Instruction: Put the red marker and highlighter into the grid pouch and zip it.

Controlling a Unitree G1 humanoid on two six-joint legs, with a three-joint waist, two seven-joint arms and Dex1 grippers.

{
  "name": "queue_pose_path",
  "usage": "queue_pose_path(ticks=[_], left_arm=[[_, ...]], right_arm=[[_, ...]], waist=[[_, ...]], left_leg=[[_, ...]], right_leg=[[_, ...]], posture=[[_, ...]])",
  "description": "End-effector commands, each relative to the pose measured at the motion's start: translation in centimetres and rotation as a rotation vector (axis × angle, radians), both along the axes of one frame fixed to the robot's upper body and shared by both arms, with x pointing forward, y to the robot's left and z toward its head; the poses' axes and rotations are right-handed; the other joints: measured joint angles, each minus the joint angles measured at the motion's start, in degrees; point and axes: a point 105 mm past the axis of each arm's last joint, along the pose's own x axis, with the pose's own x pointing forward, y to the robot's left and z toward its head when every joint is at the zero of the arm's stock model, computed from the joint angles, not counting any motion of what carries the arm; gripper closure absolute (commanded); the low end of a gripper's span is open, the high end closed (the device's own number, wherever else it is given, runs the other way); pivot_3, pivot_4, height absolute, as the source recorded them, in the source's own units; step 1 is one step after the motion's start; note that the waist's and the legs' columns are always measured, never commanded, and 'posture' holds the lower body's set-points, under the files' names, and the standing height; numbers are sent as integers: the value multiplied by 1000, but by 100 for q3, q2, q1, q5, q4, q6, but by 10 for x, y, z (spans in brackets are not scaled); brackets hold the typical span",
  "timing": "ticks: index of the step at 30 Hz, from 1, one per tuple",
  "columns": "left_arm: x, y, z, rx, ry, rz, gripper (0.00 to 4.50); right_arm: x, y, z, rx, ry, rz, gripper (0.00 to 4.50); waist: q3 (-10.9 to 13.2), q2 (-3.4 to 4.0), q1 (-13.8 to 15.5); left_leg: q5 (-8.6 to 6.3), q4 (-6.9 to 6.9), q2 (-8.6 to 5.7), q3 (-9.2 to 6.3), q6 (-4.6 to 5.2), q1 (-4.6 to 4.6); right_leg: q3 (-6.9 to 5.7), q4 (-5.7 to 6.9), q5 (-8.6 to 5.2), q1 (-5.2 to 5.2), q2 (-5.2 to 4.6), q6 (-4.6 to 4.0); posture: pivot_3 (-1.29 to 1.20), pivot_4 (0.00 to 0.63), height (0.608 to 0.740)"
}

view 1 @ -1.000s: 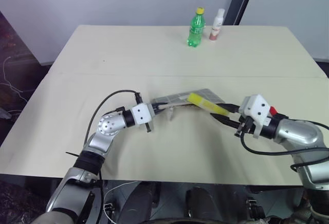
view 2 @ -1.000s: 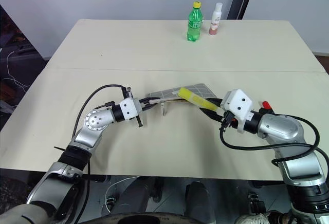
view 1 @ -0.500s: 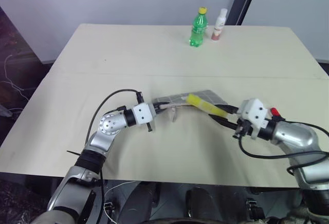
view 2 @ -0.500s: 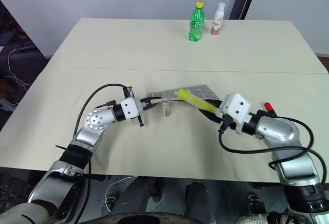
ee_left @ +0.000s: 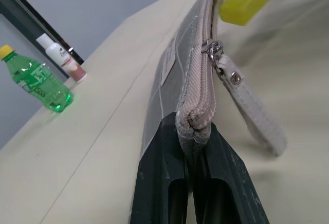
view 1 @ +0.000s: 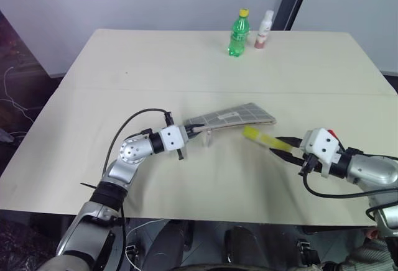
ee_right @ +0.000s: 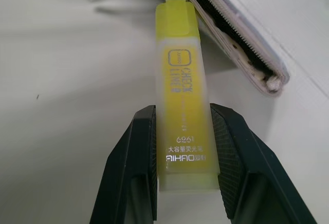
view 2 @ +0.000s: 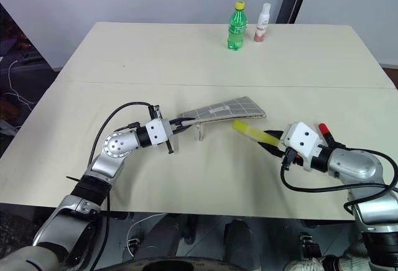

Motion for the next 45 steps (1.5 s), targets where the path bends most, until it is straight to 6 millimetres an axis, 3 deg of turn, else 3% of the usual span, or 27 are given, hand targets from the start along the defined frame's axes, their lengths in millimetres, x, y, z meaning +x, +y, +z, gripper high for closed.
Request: queue_pose_path(ticks=[1, 6, 12, 18, 22, 27, 34, 37, 40, 44, 45], left_arm=[[-2, -1, 11, -9, -50, -15, 4500], [-3, -2, 10, -5, -50, -19, 4500], [-4, -3, 9, -2, -50, -24, 4500], [-8, -5, 11, 33, -78, -58, 4500], [-12, -11, 15, 47, -89, -103, 4500], [-13, -15, 18, 52, -89, -140, 4500], [-5, -9, 29, 6, -68, -133, 4500], [-3, -6, 29, 0, -57, -124, 4500], [-3, -5, 28, -3, -51, -121, 4500], [-3, -2, 23, 1, -40, -111, 4500], [-2, -2, 23, -1, -38, -105, 4500]], right_arm=[[-5, 4, 18, 40, -38, 38, 3580], [0, 4, 23, 64, -44, 23, 3580], [7, -2, 6, 0, -8, -23, 3580], [21, 7, 14, -43, -12, -38, 3580], [25, 35, 23, -117, -63, 63, 3580], [24, 65, 8, -302, -127, 208, 3580], [27, 98, 11, -337, -289, 328, 3580], [27, 100, 12, -280, -289, 321, 3580], [27, 88, 11, -282, -265, 293, 2106], [19, 74, 33, -184, -291, 238, 28], [11, 72, 40, -136, -275, 248, 28]], waist=[[0, 0, 7], [0, -1, 1], [0, -1, 7], [0, 0, -4], [0, 0, -10], [0, 0, 13], [1, -1, -2], [1, -2, -2], [1, -2, 7], [1, -2, 3], [1, -2, 10]], left_leg=[[0, 1, 0, 0, 0, 0], [0, 3, 0, 0, 0, 1], [0, 2, 0, -1, 0, 0], [0, 2, 0, 0, 0, 1], [0, 0, 0, 0, 0, -1], [0, 0, -1, -1, 0, -2], [0, 1, -2, -1, -1, -2], [1, 1, -2, -2, -1, -2], [1, 2, -3, -1, -1, -2], [1, 4, -3, -2, -1, -1], [1, 4, -3, -2, -1, -1]], right_leg=[[0, 0, 0, 1, 0, 0], [0, -1, 0, 3, 0, 0], [-1, -2, 0, 2, 0, 0], [0, -2, 0, 1, 1, -1], [0, -2, 0, -4, 1, 0], [-1, -2, 0, -5, 0, -1], [-1, 0, 1, -6, 3, 1], [-1, 0, 2, -6, 3, 3], [-1, 1, 6, -6, 4, 9], [-1, 1, 7, -2, 4, 11], [0, 2, 7, -3, 4, 11]], posture=[[0, 150, 740], [0, 150, 740], [0, 150, 740], [0, 150, 740], [0, 150, 740], [0, 150, 740], [0, 150, 740], [0, 150, 740], [0, 150, 740], [0, 150, 740], [0, 150, 740]])
